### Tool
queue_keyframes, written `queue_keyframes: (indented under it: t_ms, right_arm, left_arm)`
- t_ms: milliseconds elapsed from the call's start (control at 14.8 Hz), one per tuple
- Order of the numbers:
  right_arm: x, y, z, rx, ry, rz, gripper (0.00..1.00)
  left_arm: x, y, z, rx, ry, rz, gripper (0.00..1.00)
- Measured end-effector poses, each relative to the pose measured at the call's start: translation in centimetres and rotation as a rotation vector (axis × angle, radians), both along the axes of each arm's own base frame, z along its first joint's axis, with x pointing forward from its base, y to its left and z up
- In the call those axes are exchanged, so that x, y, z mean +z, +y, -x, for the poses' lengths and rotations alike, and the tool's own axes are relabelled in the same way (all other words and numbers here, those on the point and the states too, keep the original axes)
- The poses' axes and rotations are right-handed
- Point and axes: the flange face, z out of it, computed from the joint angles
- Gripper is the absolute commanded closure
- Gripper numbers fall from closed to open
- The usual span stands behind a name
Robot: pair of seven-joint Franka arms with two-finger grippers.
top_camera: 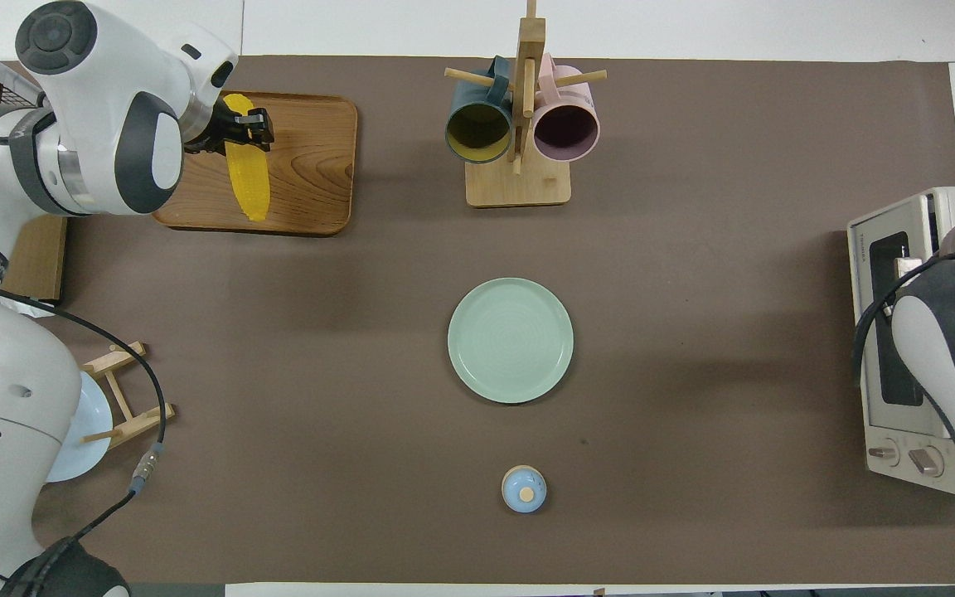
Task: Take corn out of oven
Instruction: 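Lower the corn onto the wooden tray and open the left gripper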
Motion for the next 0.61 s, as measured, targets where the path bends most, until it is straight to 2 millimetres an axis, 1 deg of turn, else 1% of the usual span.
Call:
queue_keyframes:
  t_ms: [135, 203, 338, 406, 474, 541, 609]
  right_arm:
    - [0.7, -0.3, 0.5, 0.001, 0.009, -0.004, 1.00]
    - [0.8, -0.8, 0.6, -0.005, 0.009, -0.006, 1.00]
    - [0.9, -1.8, 0.8, -0.009, 0.010, -0.017, 1.00]
    - [1.2, -1.8, 0.8, -0.014, 0.004, -0.028, 0.94]
    - [1.9, -1.5, 0.7, -0.019, -0.007, -0.043, 0.89]
    - [3.0, -1.2, 0.6, -0.025, -0.014, -0.057, 0.83]
    - [4.3, -0.8, 0.6, -0.031, -0.023, -0.074, 0.70]
  left_arm:
    - [-1.0, 1.7, -0.9, -0.054, -0.014, -0.010, 1.00]
    - [-1.6, 1.6, -1.0, -0.059, -0.019, -0.010, 1.00]
    - [-3.7, 1.2, -1.4, -0.064, -0.024, -0.009, 1.00]
    - [-4.7, 1.1, -1.6, -0.065, -0.024, -0.010, 1.00]
    - [-5.3, 1.1, -1.8, -0.065, -0.027, -0.011, 1.00]
    - [-5.3, 1.0, -2.1, -0.065, -0.035, -0.010, 1.00]
    - [-5.2, 1.0, -2.3, -0.067, -0.040, -0.010, 1.00]
